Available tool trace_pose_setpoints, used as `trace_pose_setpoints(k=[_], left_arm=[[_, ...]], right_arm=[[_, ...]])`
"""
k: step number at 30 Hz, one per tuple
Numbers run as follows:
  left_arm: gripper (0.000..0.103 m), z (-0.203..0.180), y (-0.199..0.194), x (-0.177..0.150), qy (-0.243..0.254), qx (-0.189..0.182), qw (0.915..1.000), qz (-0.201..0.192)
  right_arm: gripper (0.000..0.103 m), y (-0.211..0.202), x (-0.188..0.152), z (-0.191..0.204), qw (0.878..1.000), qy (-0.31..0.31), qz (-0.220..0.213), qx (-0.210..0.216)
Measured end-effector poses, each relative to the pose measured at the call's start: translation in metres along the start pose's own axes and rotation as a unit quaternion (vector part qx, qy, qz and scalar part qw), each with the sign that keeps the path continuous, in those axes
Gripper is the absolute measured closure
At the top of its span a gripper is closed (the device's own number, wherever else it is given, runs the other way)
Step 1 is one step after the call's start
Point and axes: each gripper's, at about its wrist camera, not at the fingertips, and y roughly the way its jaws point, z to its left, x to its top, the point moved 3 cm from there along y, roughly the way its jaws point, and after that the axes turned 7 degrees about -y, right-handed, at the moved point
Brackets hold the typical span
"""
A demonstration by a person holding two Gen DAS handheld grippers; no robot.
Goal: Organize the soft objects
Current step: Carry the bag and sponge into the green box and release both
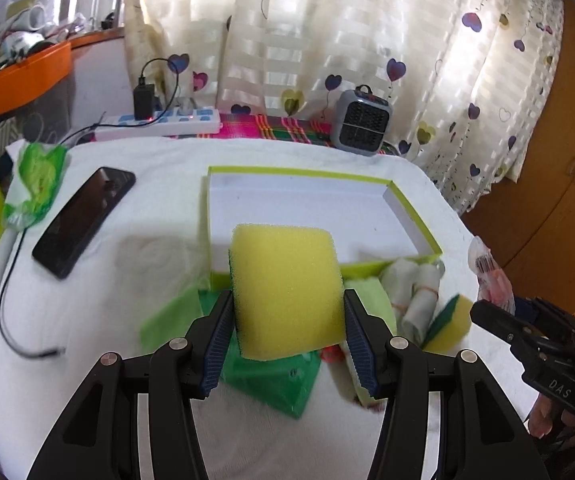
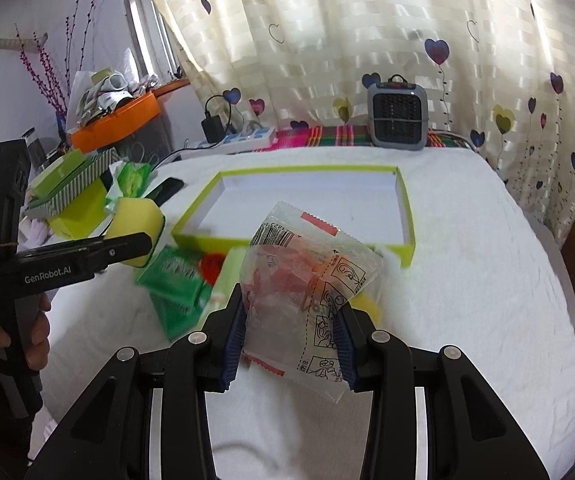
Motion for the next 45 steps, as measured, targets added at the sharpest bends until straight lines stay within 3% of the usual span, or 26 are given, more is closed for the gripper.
trace_pose_setpoints(k=[11, 22, 33, 45], left_arm=[[0.050, -0.001, 0.055, 0.050, 0.008, 0.005, 0.9998, 0.020], [0.050, 0.004, 0.111, 0.079, 0.011, 0.020, 0.9985, 0.049], [0.050, 0.012, 0.145, 0.086, 0.018, 0.036, 0.9962, 0.077], [0.050, 0.010, 0.153, 0.085, 0.026, 0.046, 0.9951, 0.083]], right_arm=[[0.062, 0.050, 0.045, -0.018, 1.000, -0.007, 0.023, 0.008], [0.062, 0.110, 0.066, -0.049, 0.997, -0.005, 0.078, -0.009], [0.062, 0.155, 0.078, -0.065, 0.992, -0.010, 0.120, -0.022], [0.062, 0.171, 0.080, -0.072, 0.989, -0.016, 0.140, -0.040]])
